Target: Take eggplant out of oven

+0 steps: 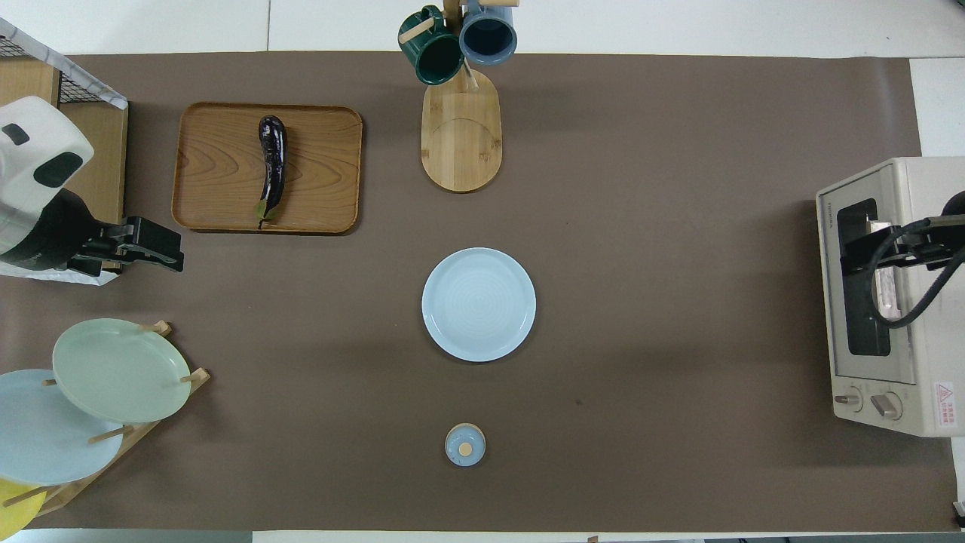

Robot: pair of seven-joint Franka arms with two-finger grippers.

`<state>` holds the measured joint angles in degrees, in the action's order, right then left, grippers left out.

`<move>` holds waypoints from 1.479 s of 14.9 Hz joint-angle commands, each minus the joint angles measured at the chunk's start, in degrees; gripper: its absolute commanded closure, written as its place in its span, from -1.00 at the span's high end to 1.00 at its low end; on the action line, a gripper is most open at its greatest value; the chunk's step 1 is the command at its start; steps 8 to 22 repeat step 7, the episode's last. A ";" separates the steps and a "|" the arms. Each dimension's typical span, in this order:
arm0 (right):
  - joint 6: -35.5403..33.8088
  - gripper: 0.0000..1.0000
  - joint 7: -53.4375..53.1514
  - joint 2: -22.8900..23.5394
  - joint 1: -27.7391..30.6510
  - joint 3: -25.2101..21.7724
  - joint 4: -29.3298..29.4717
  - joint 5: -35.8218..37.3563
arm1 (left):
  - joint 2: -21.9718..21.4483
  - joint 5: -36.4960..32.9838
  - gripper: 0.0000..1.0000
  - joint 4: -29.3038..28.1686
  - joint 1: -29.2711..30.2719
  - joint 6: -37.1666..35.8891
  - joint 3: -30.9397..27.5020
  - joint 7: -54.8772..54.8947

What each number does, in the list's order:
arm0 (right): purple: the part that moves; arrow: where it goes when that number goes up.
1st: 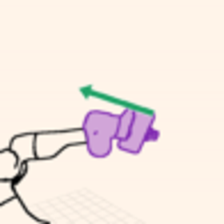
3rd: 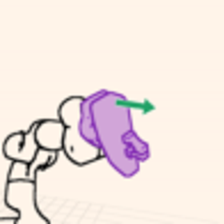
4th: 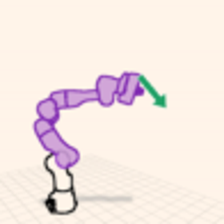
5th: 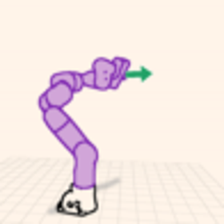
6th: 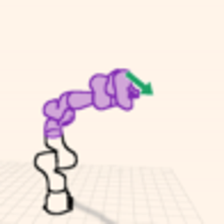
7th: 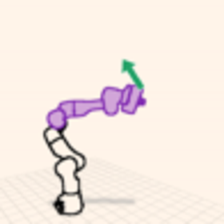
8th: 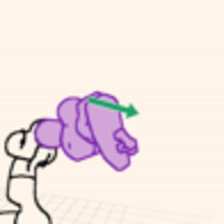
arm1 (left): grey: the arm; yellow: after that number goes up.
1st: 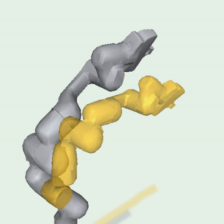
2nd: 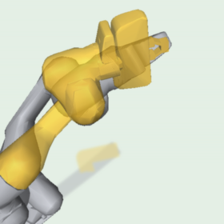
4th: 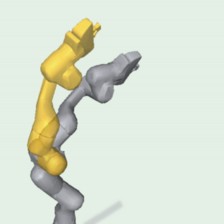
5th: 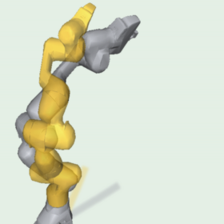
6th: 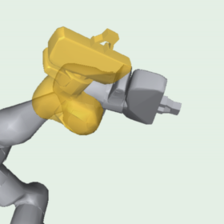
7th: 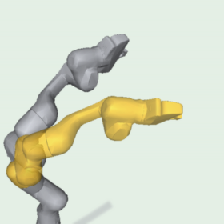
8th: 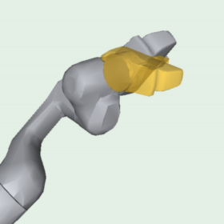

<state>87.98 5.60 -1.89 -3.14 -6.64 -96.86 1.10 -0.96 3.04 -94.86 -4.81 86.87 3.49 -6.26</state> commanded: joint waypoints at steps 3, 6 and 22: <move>0.62 1.00 -0.50 -0.84 0.32 -0.13 -0.61 -1.54 | -0.98 -0.67 1.00 -0.06 1.04 1.45 0.90 -0.24; 0.53 1.00 -0.50 -0.84 0.32 -0.13 -0.61 -1.54 | -1.15 -0.67 1.00 -0.23 1.03 2.43 0.90 -0.42; 0.61 1.00 -0.50 -0.84 0.32 -0.13 -0.61 -1.54 | -1.06 -0.67 1.00 -0.15 0.95 2.51 0.81 -0.24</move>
